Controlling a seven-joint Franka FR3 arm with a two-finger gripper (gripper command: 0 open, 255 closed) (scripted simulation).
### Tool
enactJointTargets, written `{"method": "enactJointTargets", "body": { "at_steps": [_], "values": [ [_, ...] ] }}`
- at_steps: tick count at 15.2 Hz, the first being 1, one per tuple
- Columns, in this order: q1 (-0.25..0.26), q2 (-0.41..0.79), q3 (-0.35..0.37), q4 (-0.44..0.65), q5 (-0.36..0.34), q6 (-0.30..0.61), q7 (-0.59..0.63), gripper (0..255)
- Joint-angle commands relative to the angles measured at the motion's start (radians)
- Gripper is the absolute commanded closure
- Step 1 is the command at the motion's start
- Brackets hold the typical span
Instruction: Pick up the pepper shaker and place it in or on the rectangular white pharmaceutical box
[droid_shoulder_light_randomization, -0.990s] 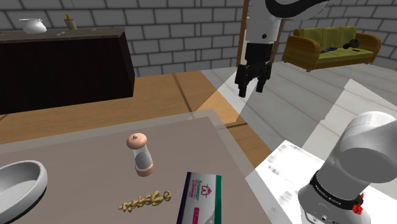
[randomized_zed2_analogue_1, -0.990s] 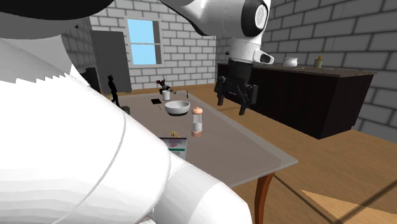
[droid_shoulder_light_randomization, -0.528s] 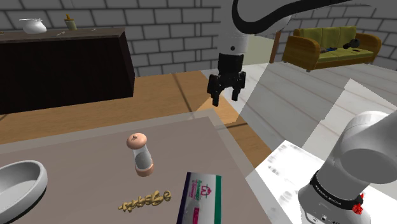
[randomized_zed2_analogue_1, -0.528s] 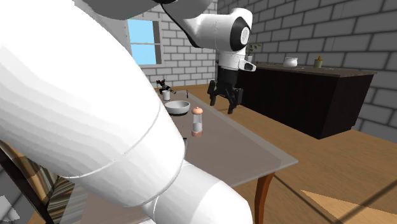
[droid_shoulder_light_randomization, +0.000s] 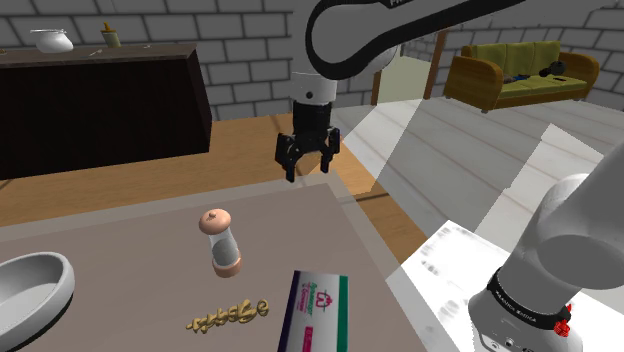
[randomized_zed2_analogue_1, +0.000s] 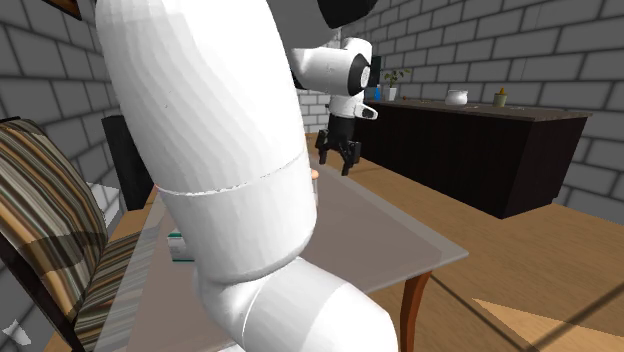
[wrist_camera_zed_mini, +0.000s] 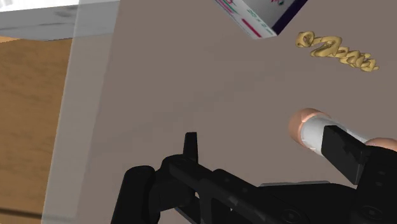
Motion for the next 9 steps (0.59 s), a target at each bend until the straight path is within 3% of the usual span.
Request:
{"method": "enactJointTargets", "body": {
  "at_steps": [1, 9],
  "values": [
    [0.006, 0.067, 0.023, 0.049, -0.016, 0.027, 0.035, 0],
    [0.064, 0.368, 0.088, 0.307, -0.141, 0.094, 0.195, 0]
  ]
}}
